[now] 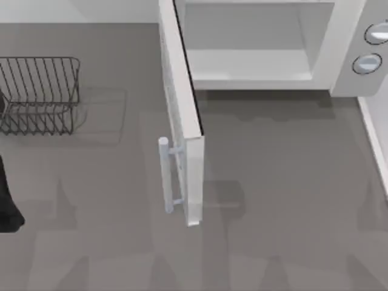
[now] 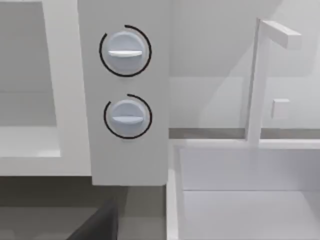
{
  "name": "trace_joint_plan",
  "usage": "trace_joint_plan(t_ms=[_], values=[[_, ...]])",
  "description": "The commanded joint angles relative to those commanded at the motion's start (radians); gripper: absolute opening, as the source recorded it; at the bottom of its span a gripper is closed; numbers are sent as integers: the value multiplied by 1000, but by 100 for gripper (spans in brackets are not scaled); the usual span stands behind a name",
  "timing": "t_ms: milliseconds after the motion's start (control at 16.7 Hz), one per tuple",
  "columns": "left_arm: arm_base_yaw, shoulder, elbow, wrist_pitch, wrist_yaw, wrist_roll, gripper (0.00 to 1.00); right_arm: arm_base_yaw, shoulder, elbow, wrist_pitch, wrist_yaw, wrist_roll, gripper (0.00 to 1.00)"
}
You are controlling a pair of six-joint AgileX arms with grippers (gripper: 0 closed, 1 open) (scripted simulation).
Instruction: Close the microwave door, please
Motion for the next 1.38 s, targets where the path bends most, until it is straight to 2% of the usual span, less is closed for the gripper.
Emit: trace_joint_plan(t_ms=[300, 600, 900, 1380], values=[[-11, 54, 42, -45, 13, 21, 100, 0, 0, 0, 0, 0, 0, 100], [-54, 299, 254, -255, 58, 129, 100, 0, 0, 0, 0, 0, 0, 100], [-118, 677, 596, -579, 126, 298, 100, 0, 0, 0, 0, 0, 0, 100], [-251, 1340, 1289, -1145, 273, 619, 100, 0, 0, 0, 0, 0, 0, 100]])
